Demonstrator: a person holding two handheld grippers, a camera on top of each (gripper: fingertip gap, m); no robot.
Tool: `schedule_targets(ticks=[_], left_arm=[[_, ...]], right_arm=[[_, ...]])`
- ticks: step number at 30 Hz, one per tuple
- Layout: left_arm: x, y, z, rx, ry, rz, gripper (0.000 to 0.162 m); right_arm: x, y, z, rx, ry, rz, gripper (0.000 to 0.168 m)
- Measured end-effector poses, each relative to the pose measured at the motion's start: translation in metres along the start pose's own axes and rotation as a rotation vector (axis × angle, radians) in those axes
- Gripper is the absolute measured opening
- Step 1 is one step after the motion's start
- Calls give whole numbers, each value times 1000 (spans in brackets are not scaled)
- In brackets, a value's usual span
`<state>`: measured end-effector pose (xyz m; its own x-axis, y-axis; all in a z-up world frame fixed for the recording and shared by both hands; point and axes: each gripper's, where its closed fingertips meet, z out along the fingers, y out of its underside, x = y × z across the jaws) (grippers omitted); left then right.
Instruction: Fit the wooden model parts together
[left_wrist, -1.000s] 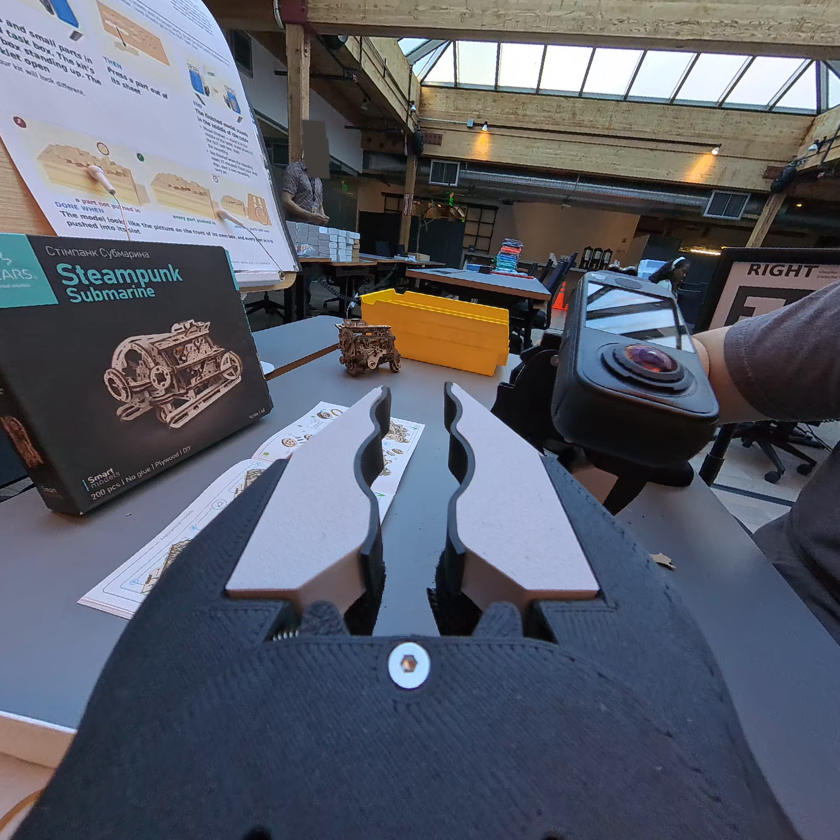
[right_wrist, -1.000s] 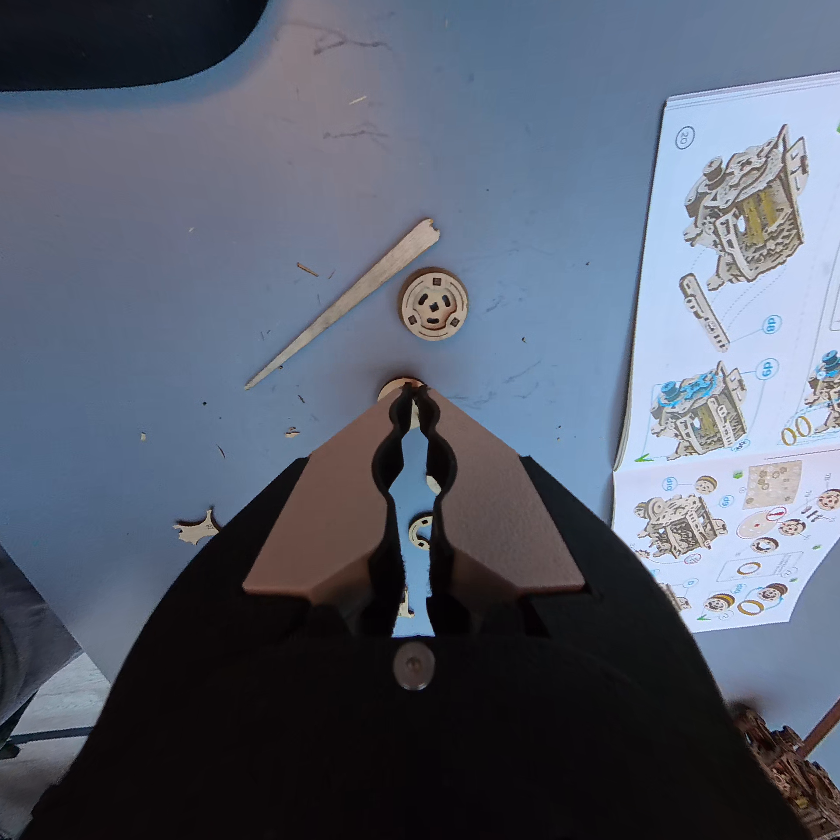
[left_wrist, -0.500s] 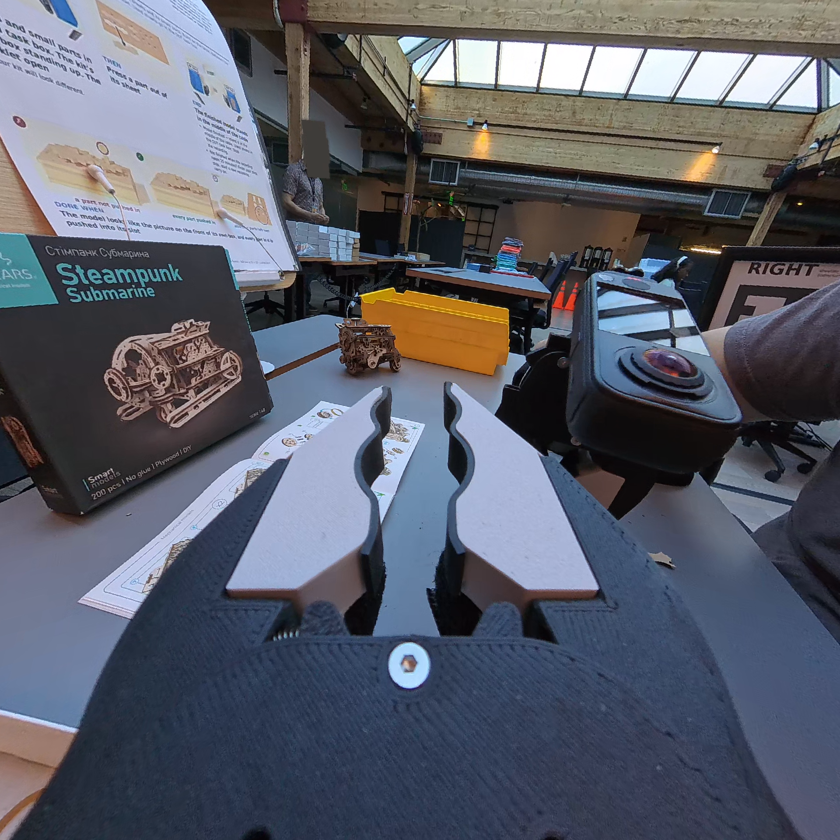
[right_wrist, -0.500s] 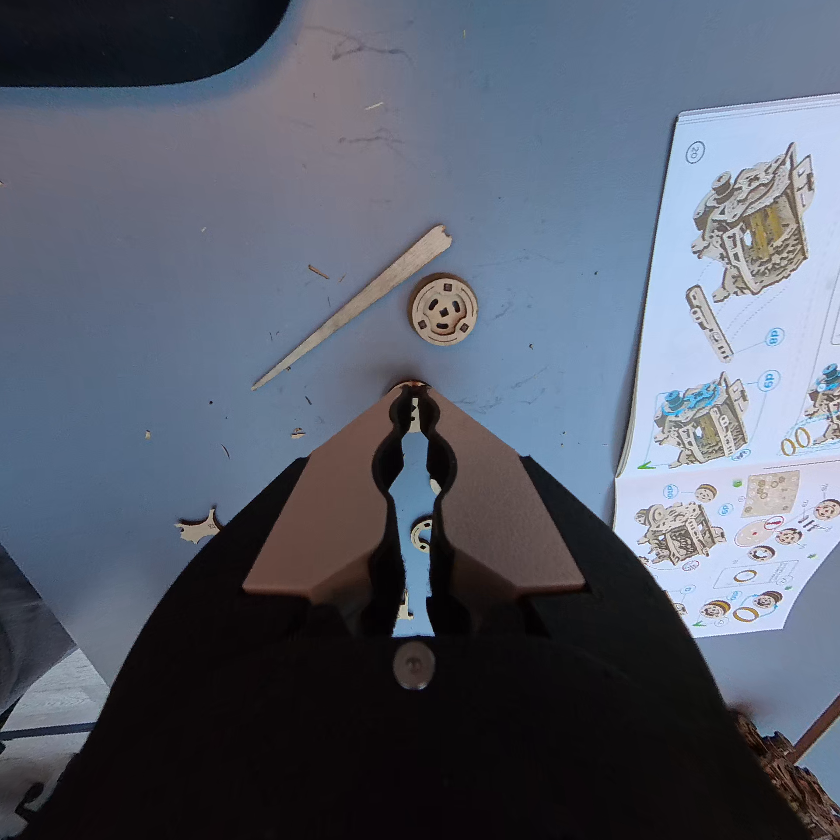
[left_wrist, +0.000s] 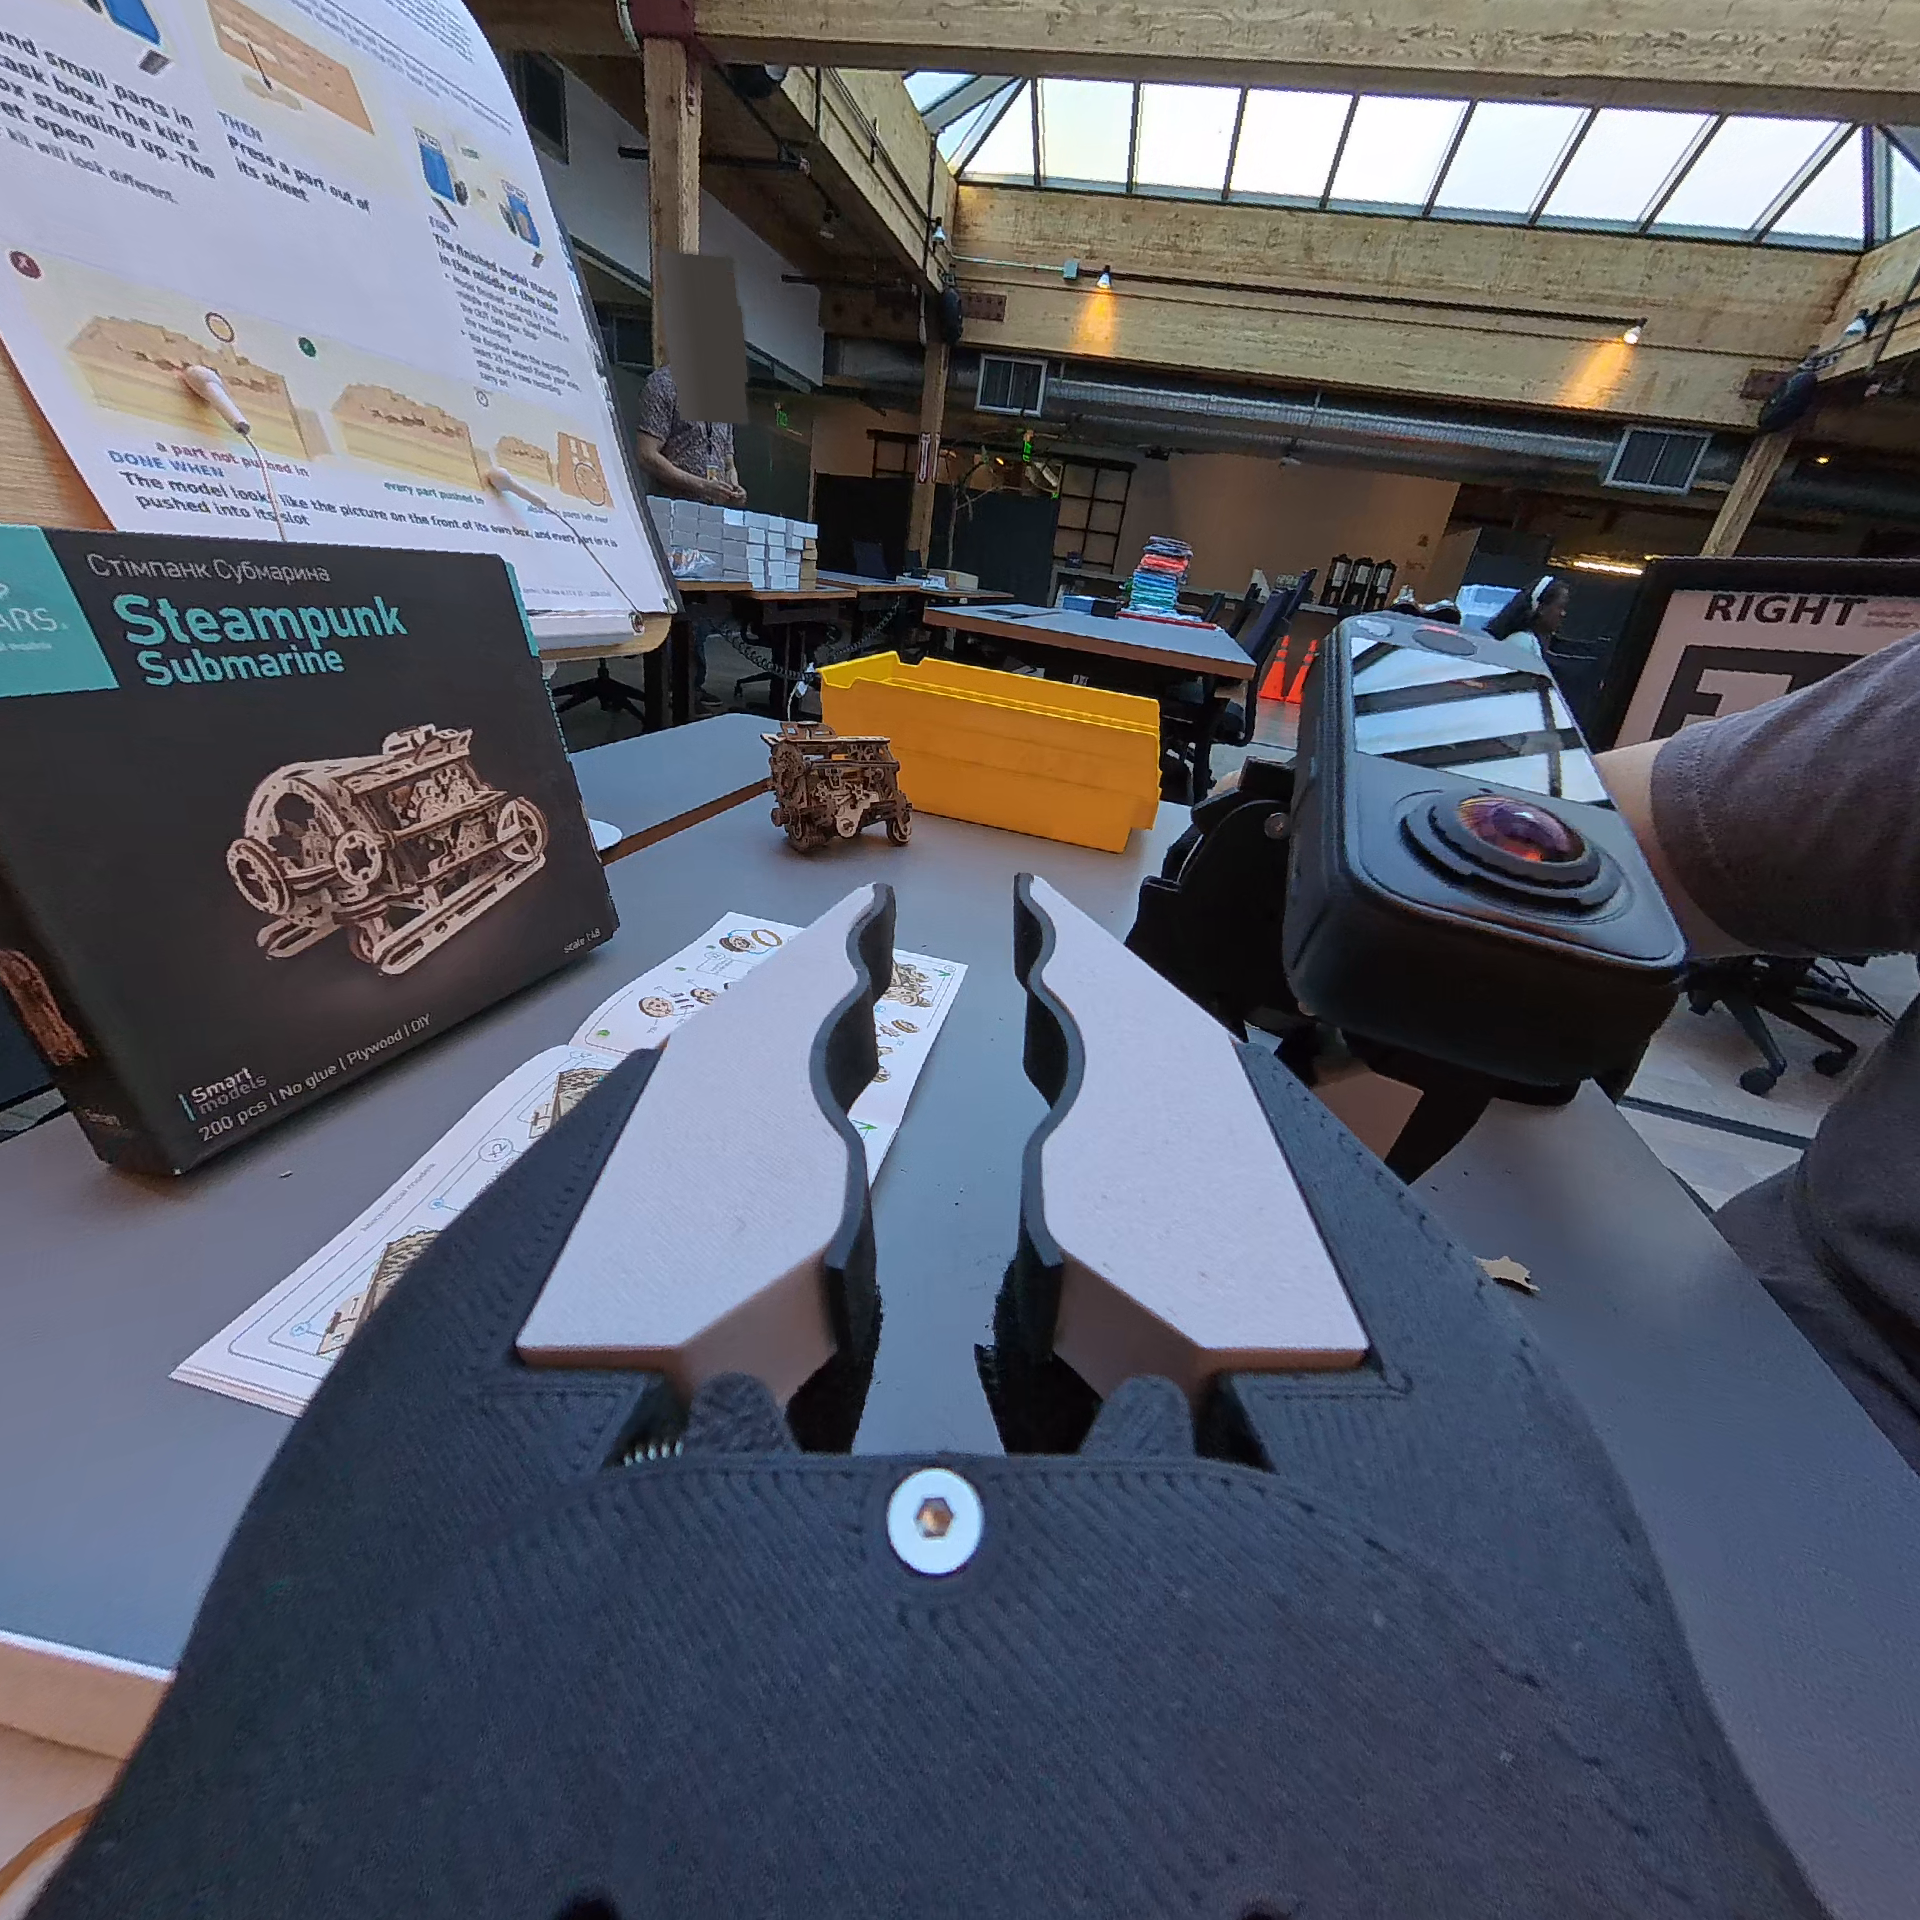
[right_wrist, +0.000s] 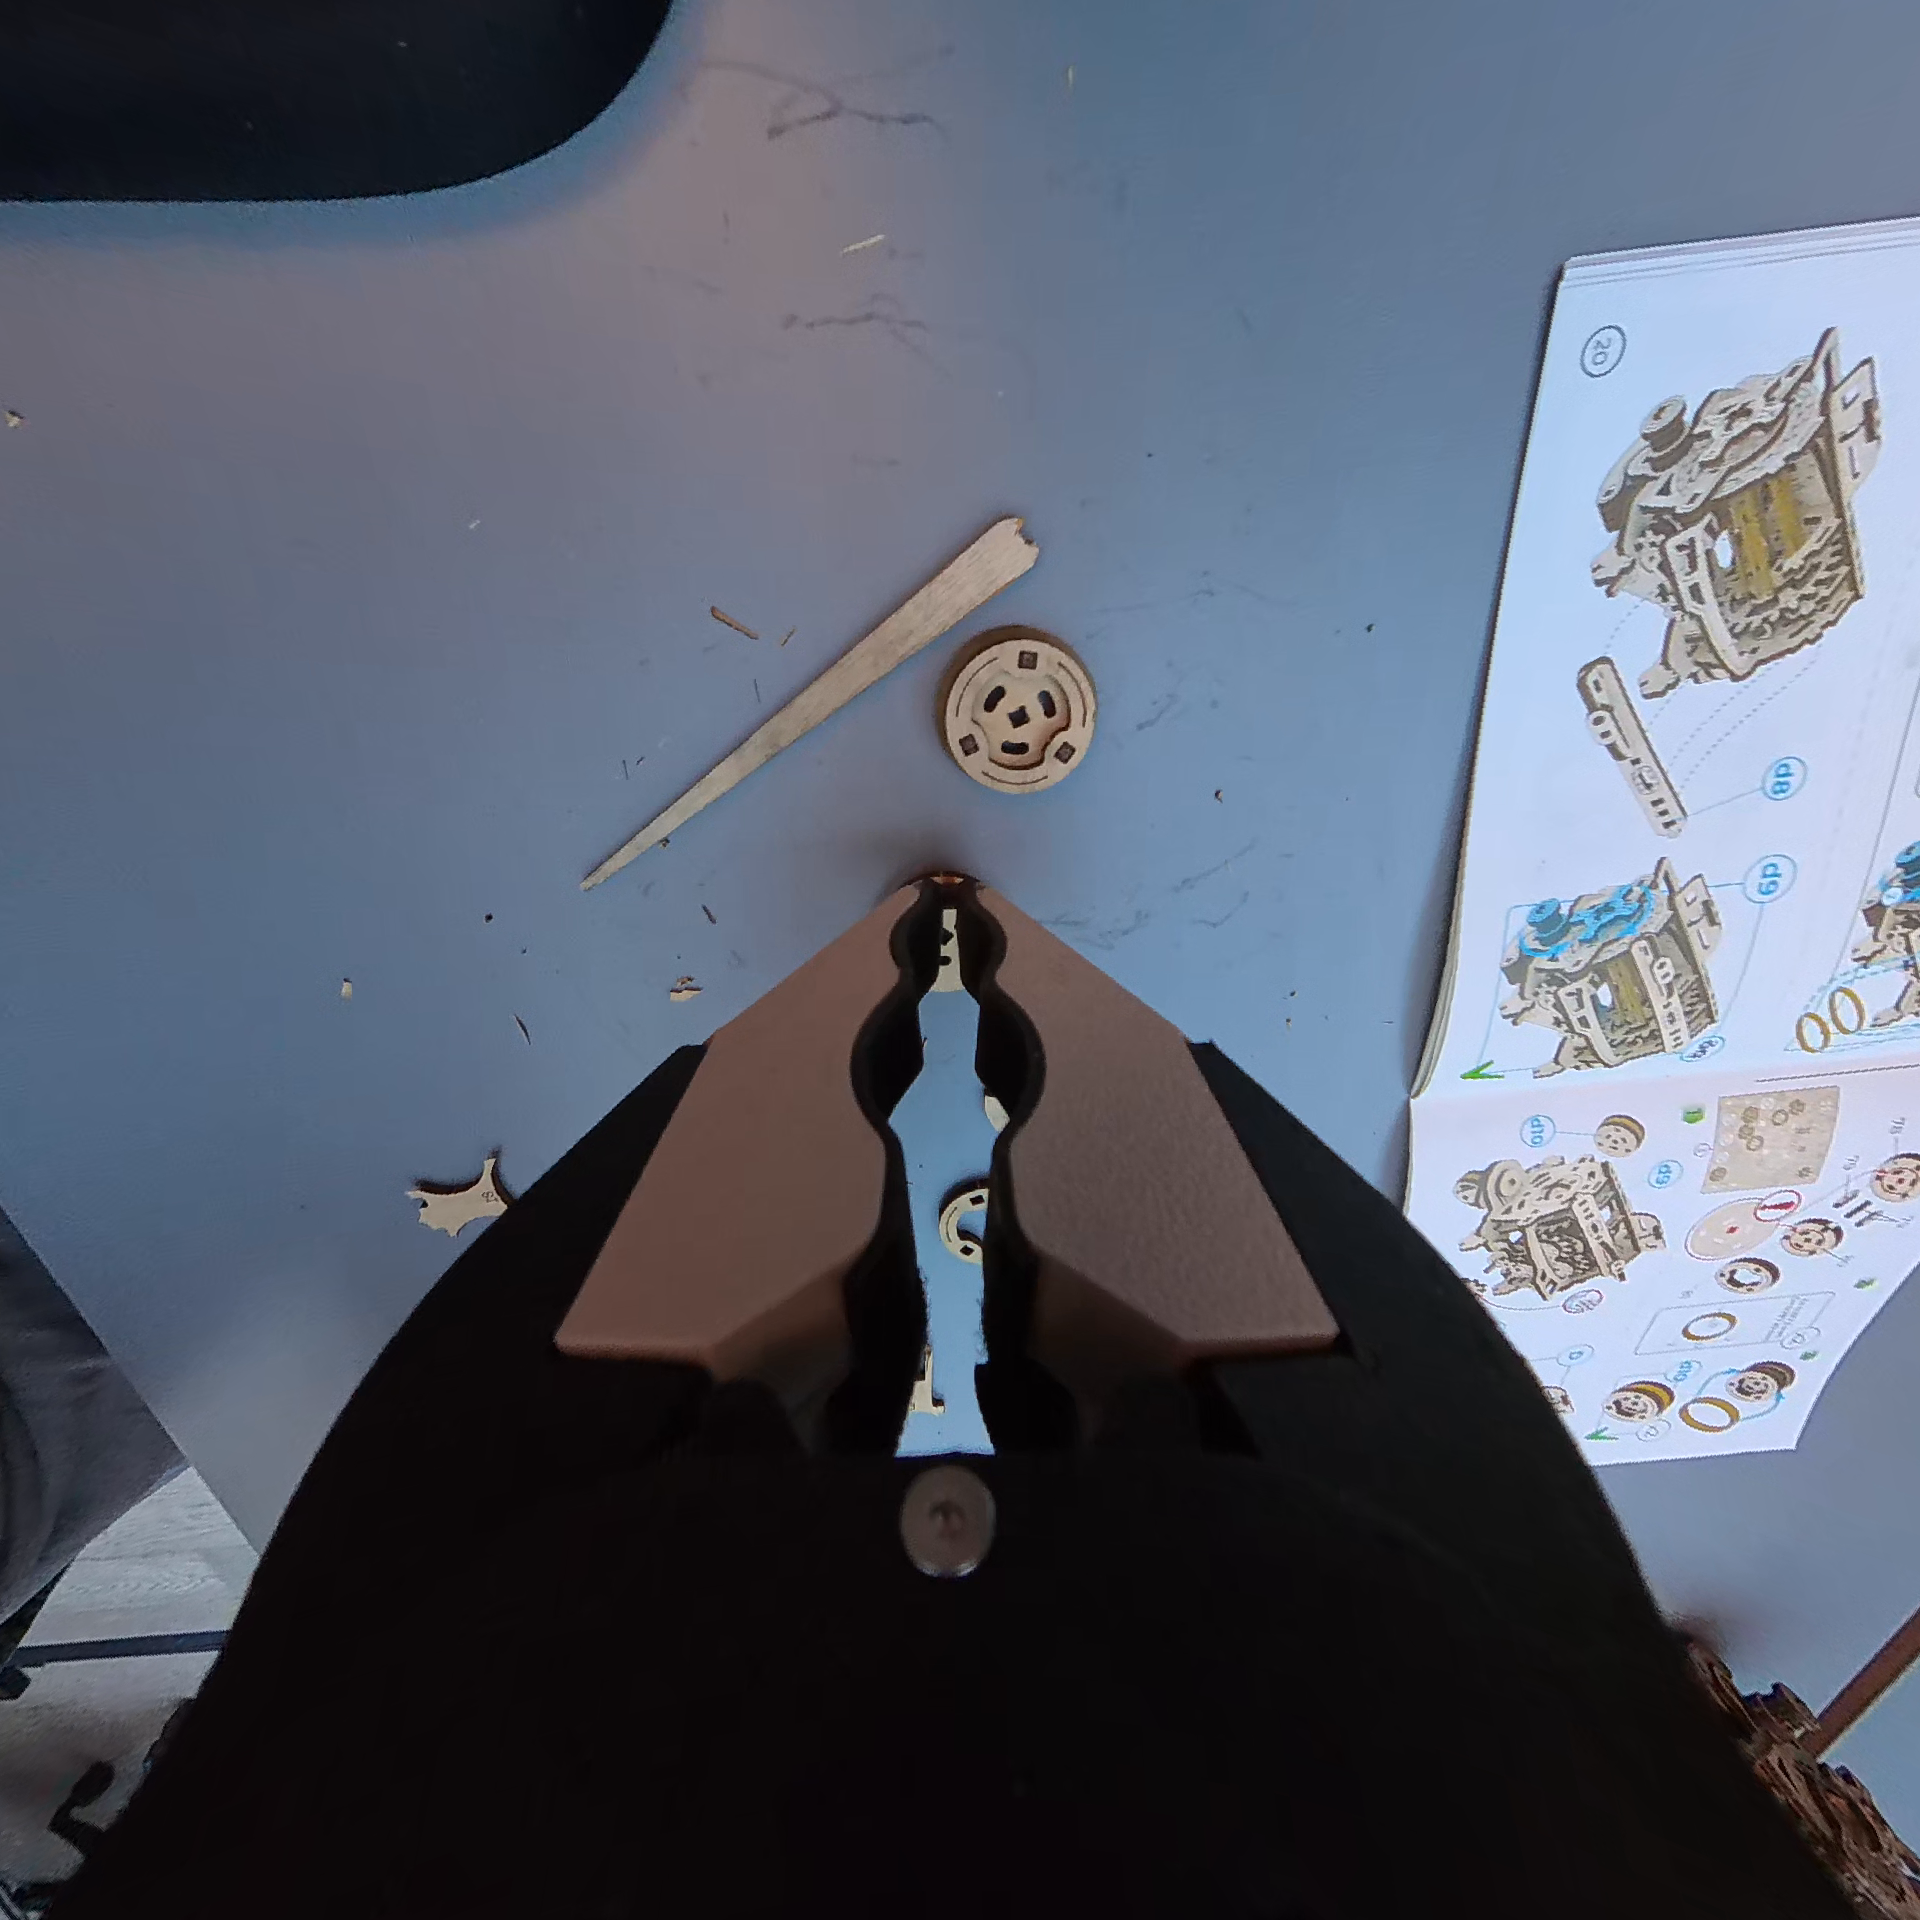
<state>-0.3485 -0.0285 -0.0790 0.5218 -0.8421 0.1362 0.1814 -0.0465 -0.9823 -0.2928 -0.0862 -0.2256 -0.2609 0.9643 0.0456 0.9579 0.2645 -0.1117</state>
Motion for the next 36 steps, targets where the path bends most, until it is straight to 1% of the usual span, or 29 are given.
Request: schedule_targets(ticks=[28, 30, 34, 36], left_arm=[[-3, 1, -1, 1, -6, -10, 20], [-3, 1, -1, 0, -3, -14, 20], [-2, 3, 0, -10, 4, -18, 20], [-1, 5, 1, -16, 7, -19, 20]], right_arm=[[-2, -4, 1, 60, -2, 11, 1], [0, -5, -1, 89, -8, 28, 1], [0, -6, -8, 199, -63, 102, 1], [-2, -7, -9, 273, -126, 152, 1]])
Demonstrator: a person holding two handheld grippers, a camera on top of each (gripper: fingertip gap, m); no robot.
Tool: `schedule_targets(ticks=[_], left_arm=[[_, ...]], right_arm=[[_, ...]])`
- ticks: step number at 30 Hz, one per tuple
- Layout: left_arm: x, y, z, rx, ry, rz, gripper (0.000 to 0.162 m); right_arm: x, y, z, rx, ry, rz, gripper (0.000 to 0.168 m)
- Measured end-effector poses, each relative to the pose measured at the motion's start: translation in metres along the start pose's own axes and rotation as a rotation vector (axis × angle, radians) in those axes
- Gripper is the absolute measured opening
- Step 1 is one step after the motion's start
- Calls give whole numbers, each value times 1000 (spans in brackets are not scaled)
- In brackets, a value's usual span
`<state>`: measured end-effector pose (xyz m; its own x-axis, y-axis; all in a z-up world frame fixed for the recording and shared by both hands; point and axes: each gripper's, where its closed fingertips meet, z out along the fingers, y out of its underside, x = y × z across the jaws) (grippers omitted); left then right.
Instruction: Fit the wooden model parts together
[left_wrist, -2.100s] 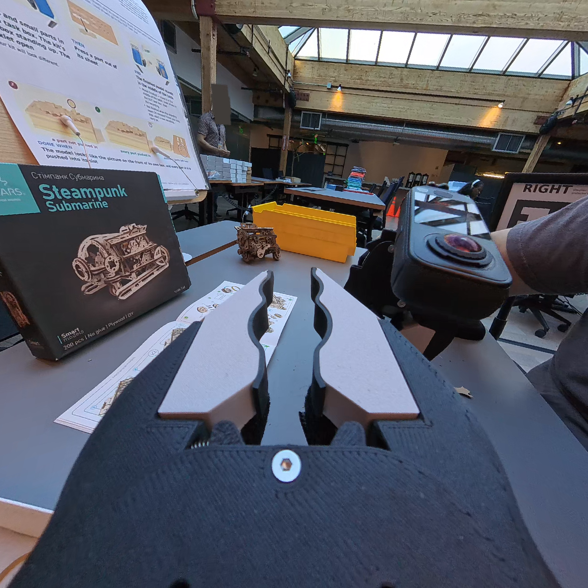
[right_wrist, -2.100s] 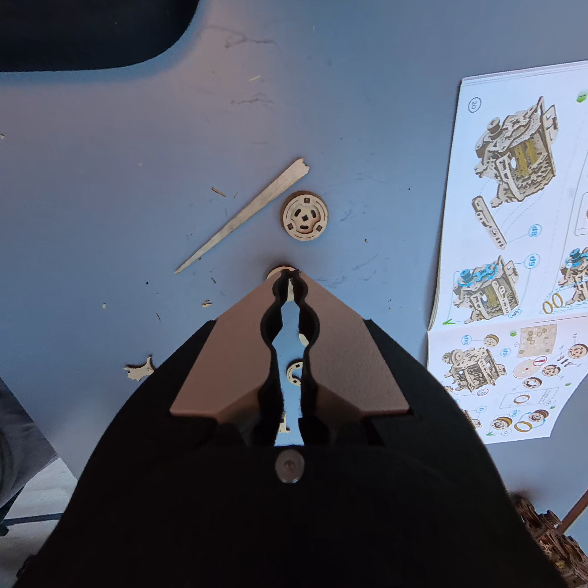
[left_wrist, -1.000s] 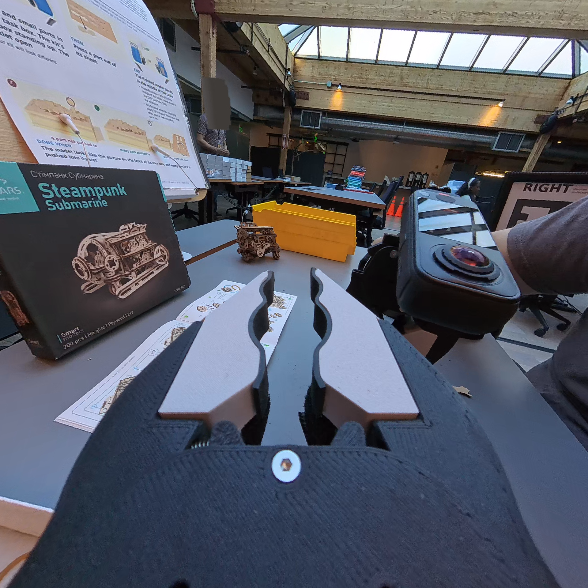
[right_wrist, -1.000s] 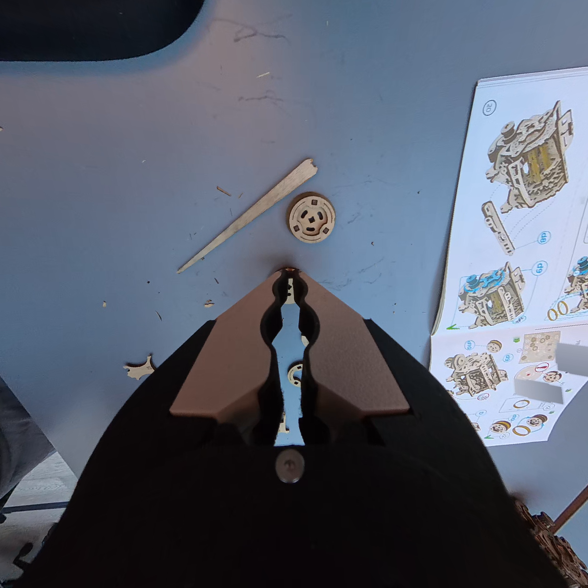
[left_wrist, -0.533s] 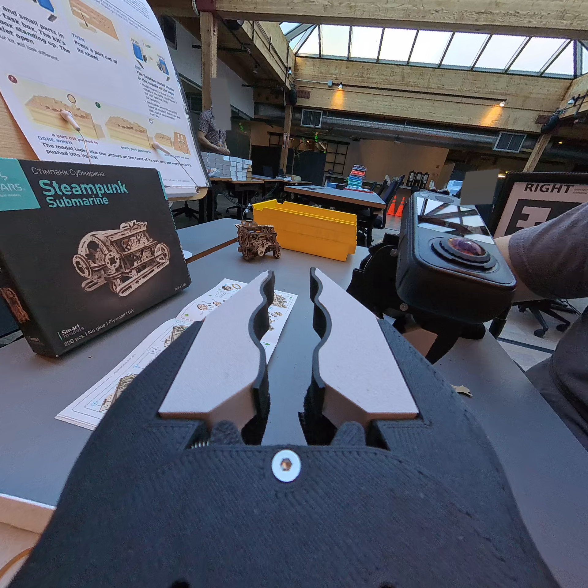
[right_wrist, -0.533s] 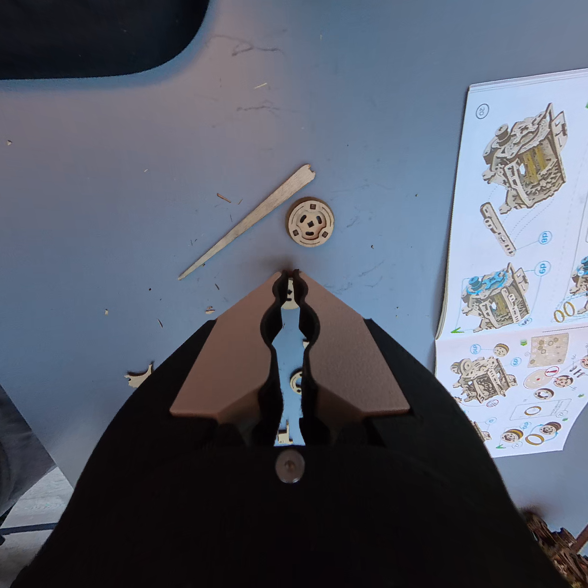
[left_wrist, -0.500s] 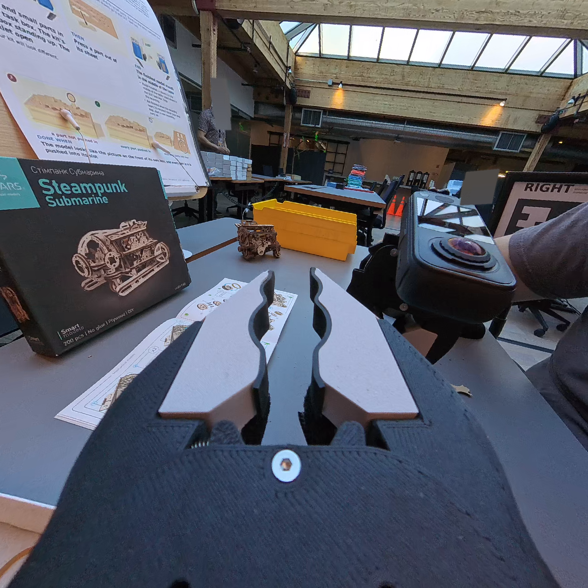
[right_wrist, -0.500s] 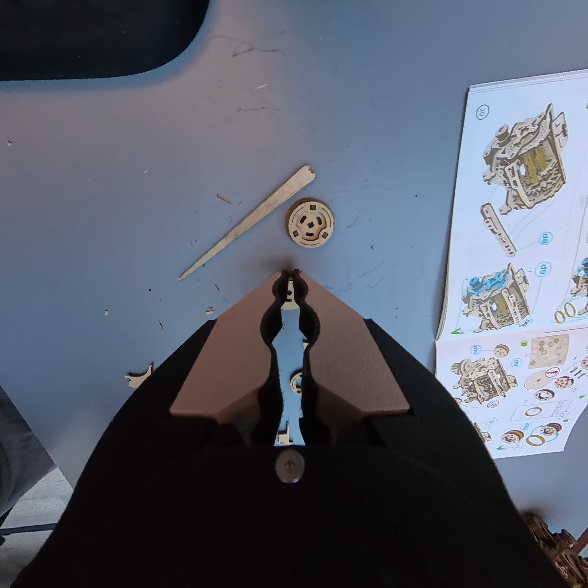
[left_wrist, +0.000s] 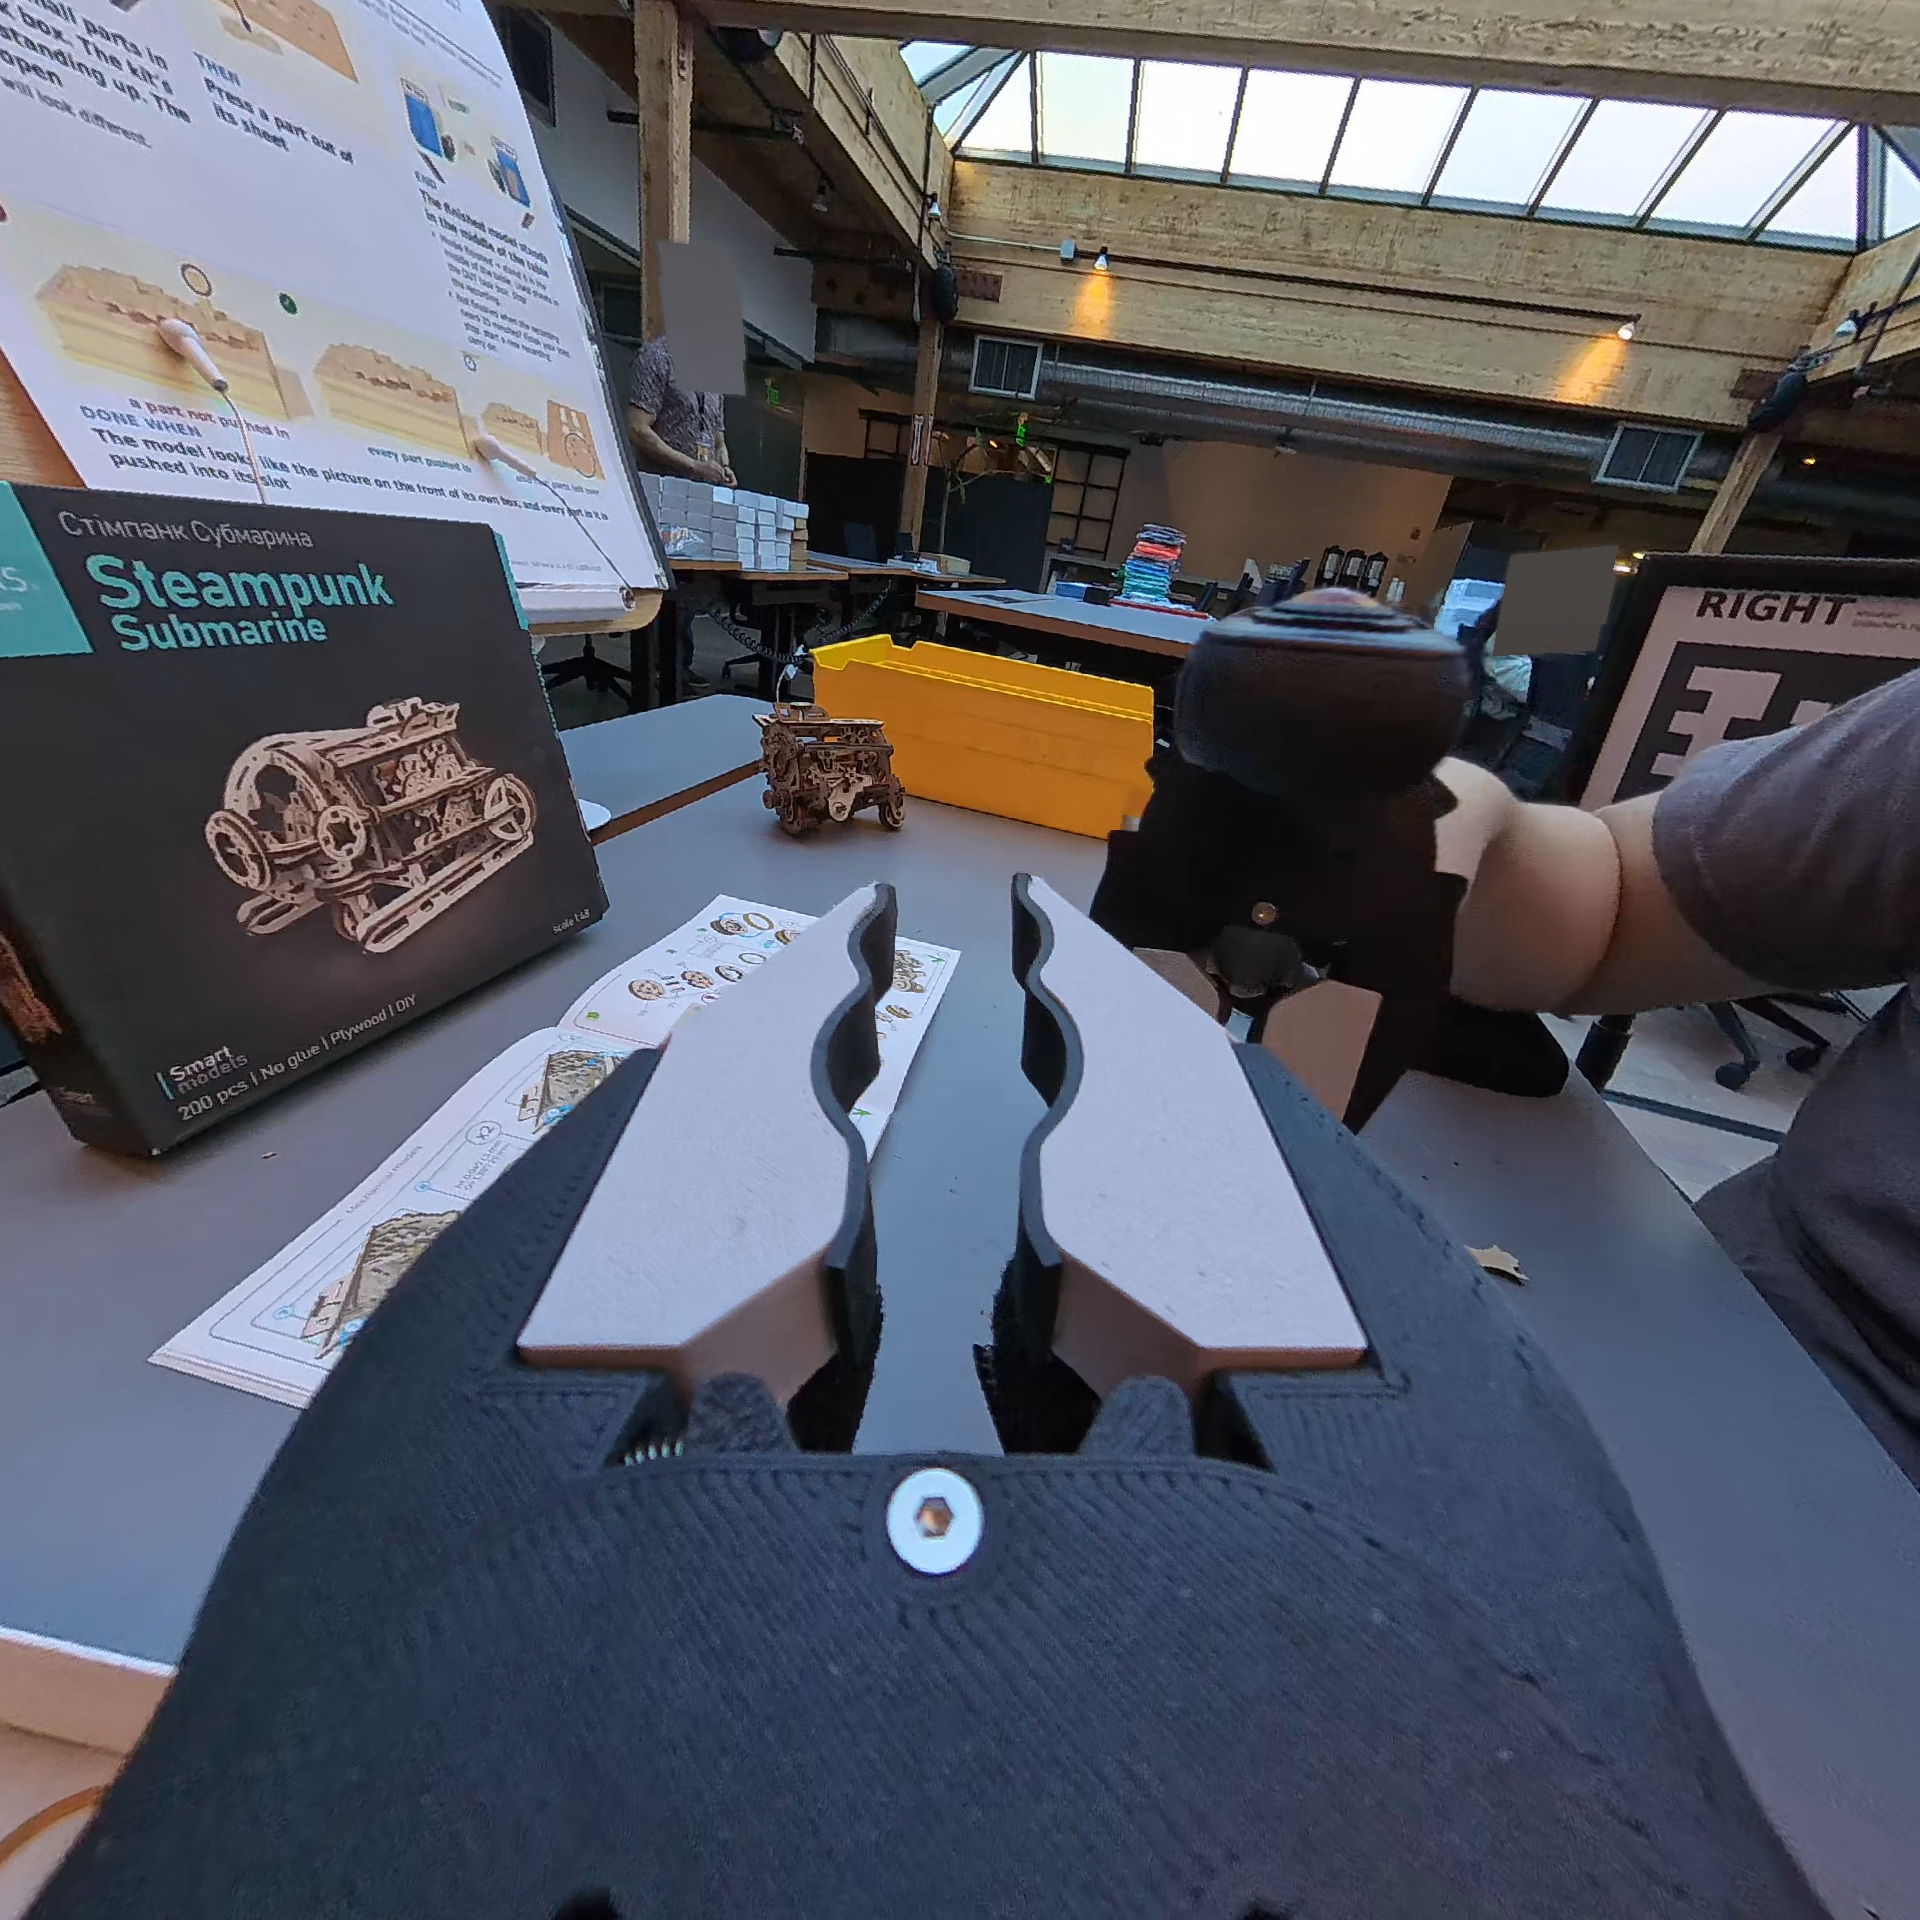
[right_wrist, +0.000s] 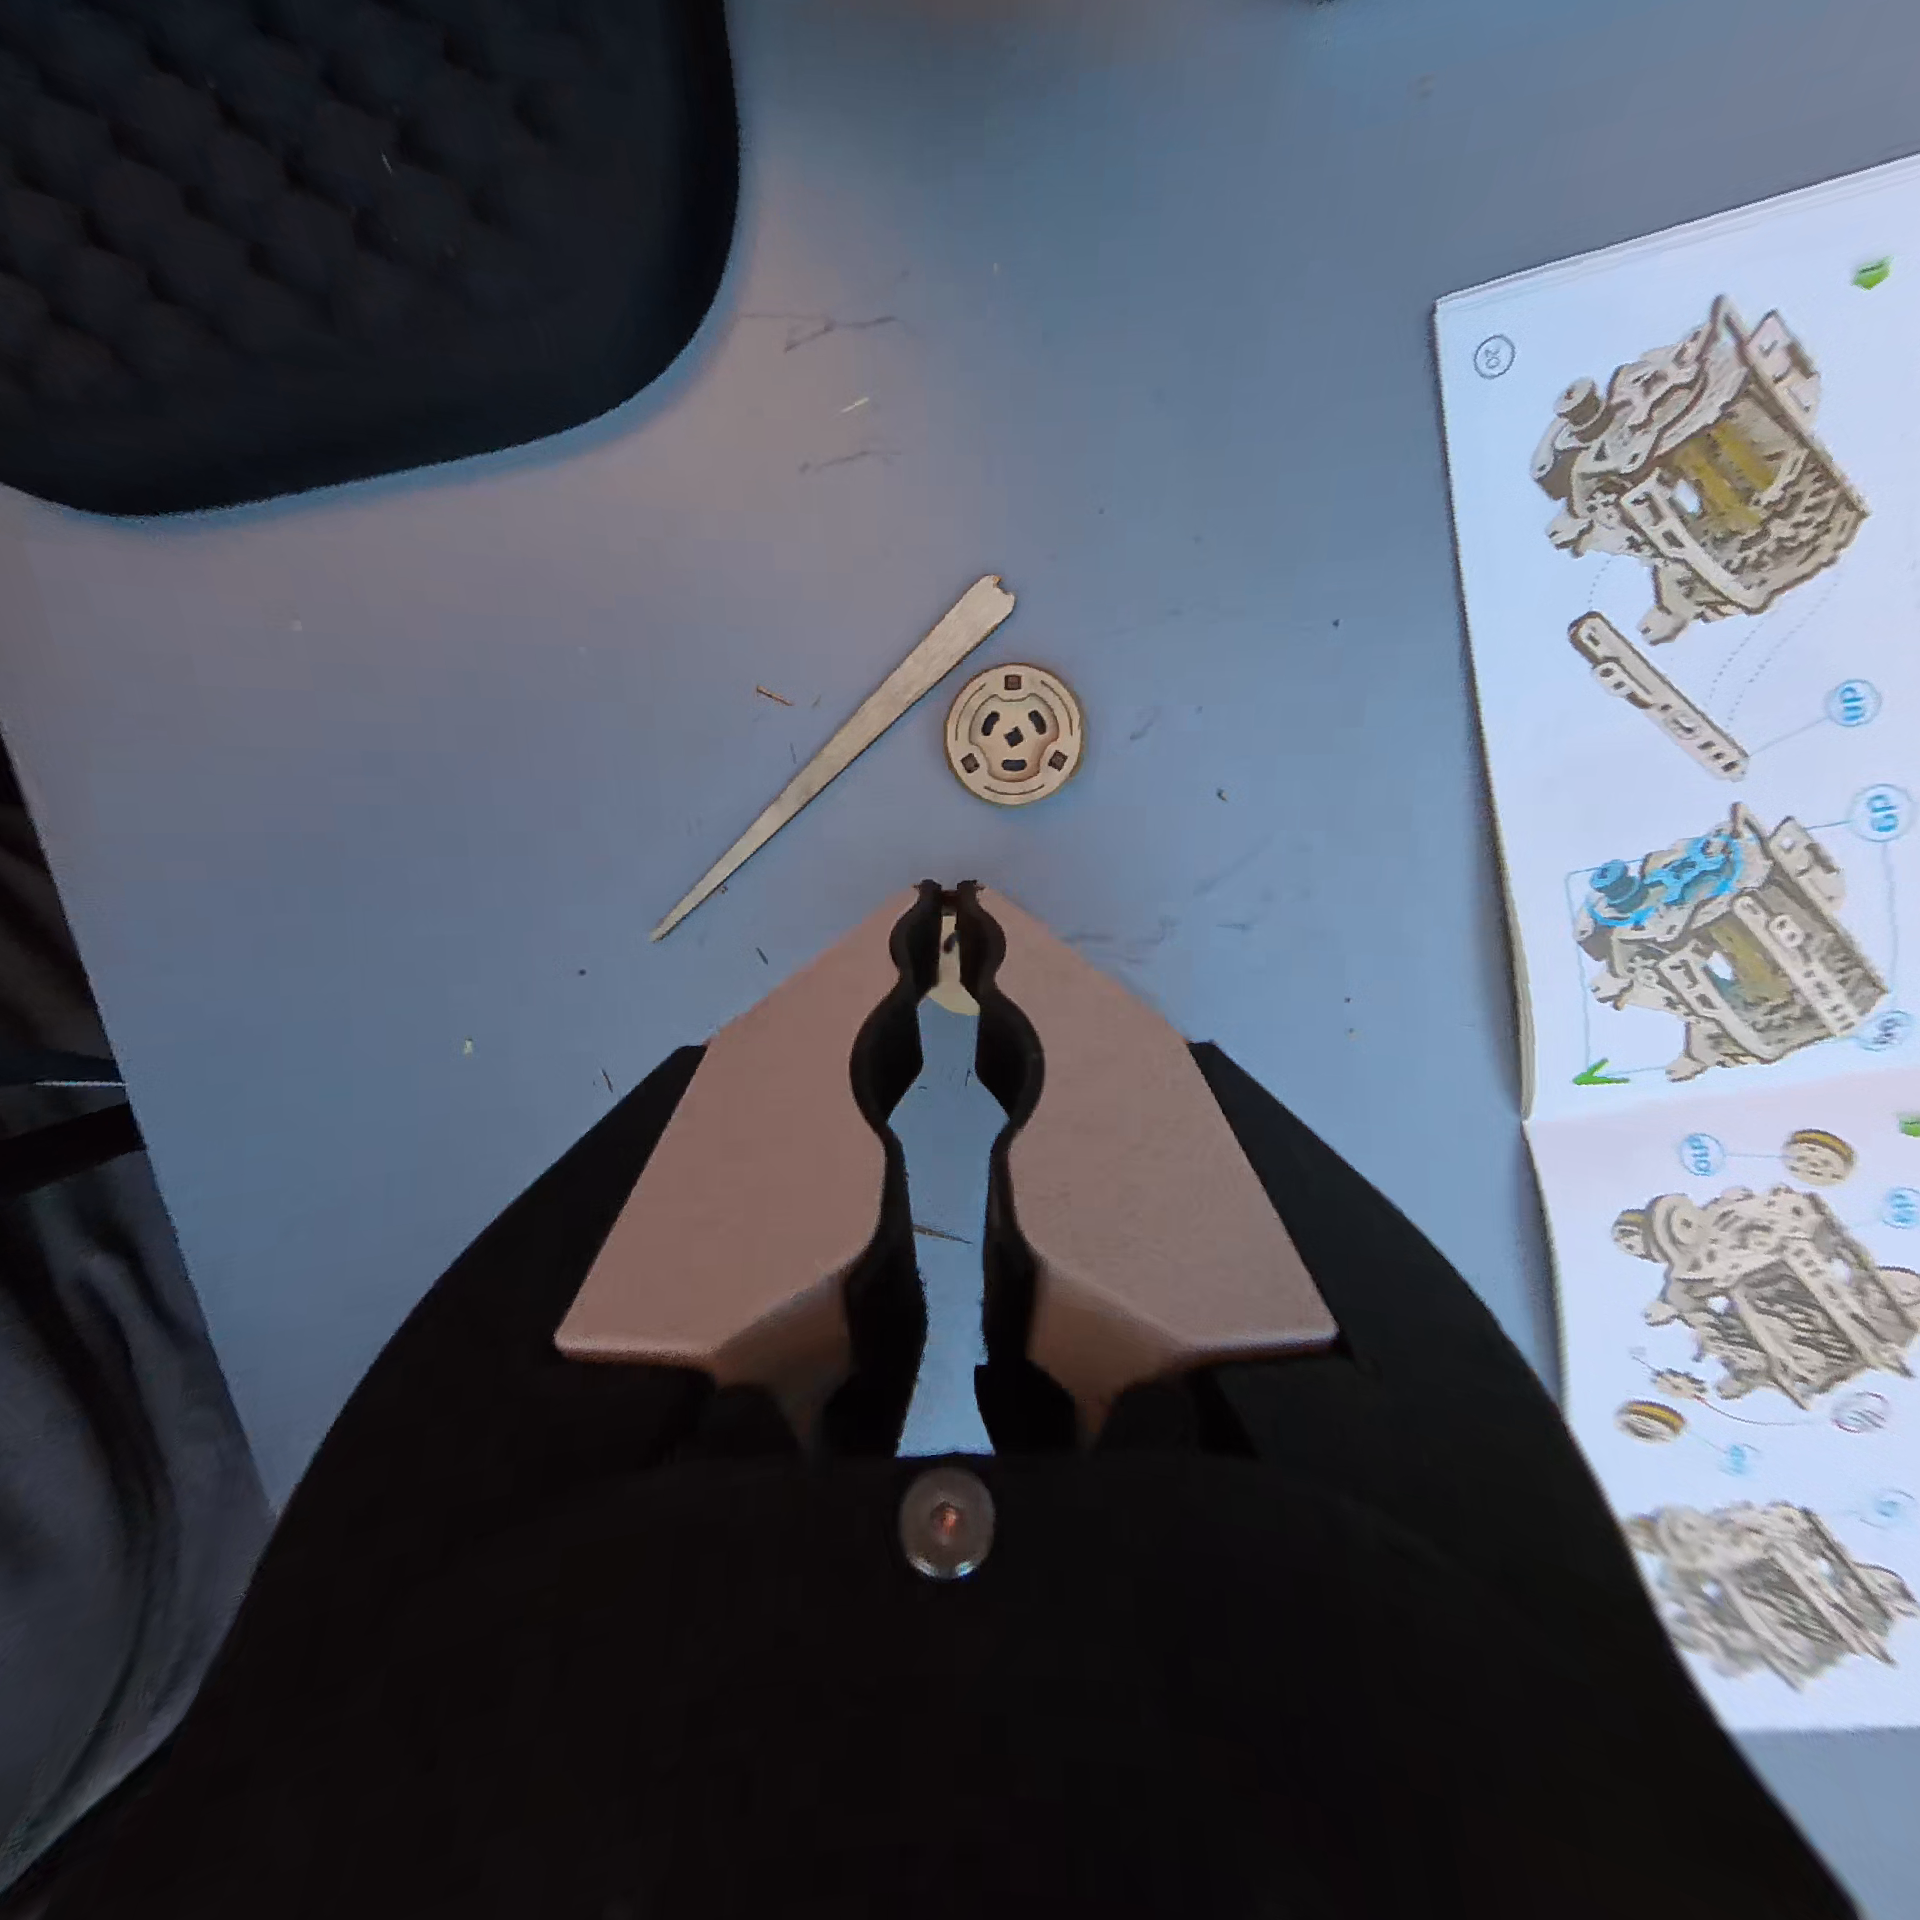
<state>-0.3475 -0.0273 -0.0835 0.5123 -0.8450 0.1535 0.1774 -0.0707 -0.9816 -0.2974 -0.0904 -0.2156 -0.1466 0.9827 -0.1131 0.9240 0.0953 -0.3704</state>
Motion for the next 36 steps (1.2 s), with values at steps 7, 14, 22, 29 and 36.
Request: schedule_targets(ticks=[7, 14, 22, 29, 36], left_arm=[[2, 5, 3, -23, 10, 0, 20], [2, 5, 3, -25, 11, -1, 20], [2, 5, 3, -25, 14, -2, 20], [2, 5, 3, -25, 15, -3, 20], [3, 5, 3, -25, 19, -5, 20]], right_arm=[[0, 5, 0, 141, -118, 89, 1], [2, 4, 4, 148, -154, 71, 1], [4, 6, 7, 152, -163, 66, 1], [5, 5, 7, 210, -162, 42, 1], [6, 4, 7, 303, -183, 61, 1]])
